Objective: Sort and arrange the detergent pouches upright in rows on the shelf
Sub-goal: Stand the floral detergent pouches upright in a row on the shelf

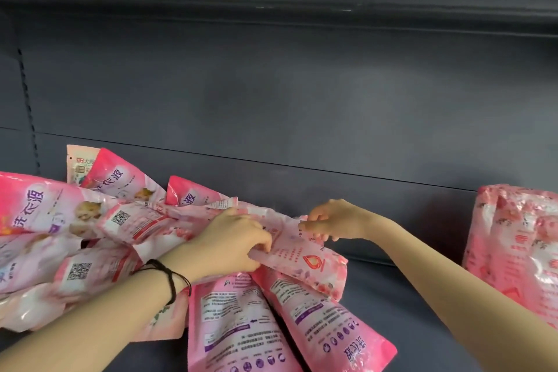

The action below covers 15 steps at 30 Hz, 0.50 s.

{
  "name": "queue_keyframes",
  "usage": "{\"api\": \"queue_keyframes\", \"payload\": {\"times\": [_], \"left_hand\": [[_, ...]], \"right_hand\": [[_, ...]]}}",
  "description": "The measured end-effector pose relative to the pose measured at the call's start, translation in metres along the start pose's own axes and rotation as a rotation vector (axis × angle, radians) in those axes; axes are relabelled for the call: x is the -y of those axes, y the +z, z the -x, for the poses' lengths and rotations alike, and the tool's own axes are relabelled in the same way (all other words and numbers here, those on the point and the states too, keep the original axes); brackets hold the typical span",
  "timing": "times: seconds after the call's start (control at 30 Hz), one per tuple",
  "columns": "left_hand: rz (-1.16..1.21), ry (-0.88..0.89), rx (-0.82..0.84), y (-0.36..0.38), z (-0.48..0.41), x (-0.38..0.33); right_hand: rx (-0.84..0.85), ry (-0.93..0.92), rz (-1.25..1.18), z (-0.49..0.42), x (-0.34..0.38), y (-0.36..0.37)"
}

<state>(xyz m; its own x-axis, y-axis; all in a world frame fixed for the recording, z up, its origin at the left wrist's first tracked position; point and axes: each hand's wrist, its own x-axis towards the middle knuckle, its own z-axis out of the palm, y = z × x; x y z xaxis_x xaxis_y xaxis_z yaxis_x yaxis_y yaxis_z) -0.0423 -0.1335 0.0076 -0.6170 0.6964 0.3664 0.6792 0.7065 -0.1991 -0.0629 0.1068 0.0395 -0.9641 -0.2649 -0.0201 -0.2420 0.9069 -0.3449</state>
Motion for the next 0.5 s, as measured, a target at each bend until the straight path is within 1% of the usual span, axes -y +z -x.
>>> {"api": "queue_keyframes", "payload": {"times": [0.07, 0.13, 0.23, 0.27, 0.33, 0.4, 0.43, 0.5], "left_hand": [[-0.003, 0.031, -0.060, 0.001, 0.003, 0.001], [-0.016, 0.065, -0.143, -0.002, 0.005, -0.002], [-0.095, 0.112, -0.264, -0.010, 0.007, -0.013], [-0.101, 0.144, -0.320, -0.012, 0.008, -0.016], [-0.098, 0.208, -0.400, -0.012, 0.010, -0.022], [-0.140, 0.248, -0.436, -0.010, 0.010, -0.025], [-0.153, 0.252, -0.446, -0.009, 0.011, -0.026], [-0.140, 0.245, -0.478, -0.007, 0.013, -0.027]], "right_hand": [[-0.024, -0.004, -0.062, -0.008, -0.004, -0.001], [-0.041, -0.017, -0.181, -0.016, -0.005, -0.001], [-0.050, -0.014, -0.331, -0.028, 0.000, 0.003], [-0.033, -0.008, -0.374, -0.031, 0.003, 0.006], [0.073, 0.012, -0.443, -0.034, 0.010, 0.014], [0.215, 0.042, -0.429, -0.038, 0.017, 0.025], [0.255, 0.070, -0.383, -0.038, 0.021, 0.031], [0.249, 0.110, -0.366, -0.040, 0.028, 0.039]]}}
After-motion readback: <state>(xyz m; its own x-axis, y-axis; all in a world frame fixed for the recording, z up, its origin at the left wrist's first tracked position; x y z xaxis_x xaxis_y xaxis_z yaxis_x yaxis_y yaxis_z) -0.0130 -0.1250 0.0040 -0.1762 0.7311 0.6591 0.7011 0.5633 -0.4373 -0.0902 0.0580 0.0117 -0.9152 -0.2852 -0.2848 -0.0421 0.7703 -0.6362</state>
